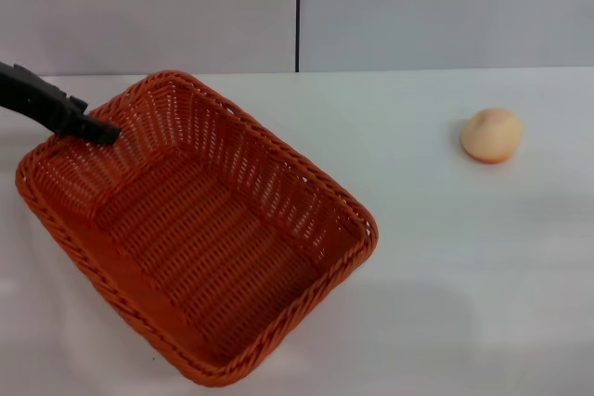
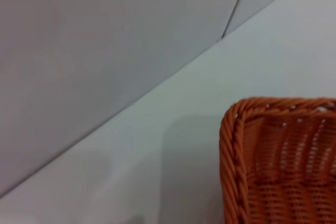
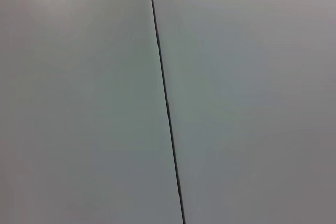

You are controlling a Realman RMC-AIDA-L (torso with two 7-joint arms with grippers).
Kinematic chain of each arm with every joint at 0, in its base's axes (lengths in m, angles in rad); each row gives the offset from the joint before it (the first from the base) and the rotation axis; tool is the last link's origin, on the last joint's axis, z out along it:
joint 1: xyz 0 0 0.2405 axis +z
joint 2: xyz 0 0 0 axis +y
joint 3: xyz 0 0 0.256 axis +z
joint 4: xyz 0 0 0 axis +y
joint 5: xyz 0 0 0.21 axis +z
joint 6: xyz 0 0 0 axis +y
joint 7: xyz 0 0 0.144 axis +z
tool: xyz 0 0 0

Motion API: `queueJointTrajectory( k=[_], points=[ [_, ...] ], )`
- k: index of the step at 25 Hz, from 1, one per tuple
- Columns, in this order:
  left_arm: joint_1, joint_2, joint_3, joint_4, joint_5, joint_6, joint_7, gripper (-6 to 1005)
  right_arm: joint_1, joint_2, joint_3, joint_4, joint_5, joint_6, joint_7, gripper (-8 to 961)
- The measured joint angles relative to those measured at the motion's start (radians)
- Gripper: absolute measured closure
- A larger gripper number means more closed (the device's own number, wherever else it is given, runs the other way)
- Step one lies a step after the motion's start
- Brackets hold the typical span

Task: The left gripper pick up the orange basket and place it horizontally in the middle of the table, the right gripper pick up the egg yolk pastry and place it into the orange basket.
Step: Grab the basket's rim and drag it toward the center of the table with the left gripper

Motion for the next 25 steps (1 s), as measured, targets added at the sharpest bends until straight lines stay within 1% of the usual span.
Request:
queueJointTrajectory(
  k=[8,10,15,25],
  points=[
    [-0.002,-0.002,0.005,-0.047,0.026,-0.016,-0.009,461,0.001,0.0,0.001,0.0,0.001,0.0,0.001,285],
    [-0.001,-0.006,0.002,-0.048,0.034,-0.027,-0.01,465,0.001,0.0,0.002,0.0,0.001,0.0,0.001,285],
    [0.002,-0.01,-0.009,-0.048,0.035,-0.04,-0.014,706,0.001,0.0,0.002,0.0,0.002,0.0,0.001,285],
    [0.002,-0.005,-0.01,-0.051,0.046,-0.045,-0.063,797,0.004,0.0,0.004,0.0,0.002,0.001,0.001,285]
  ],
)
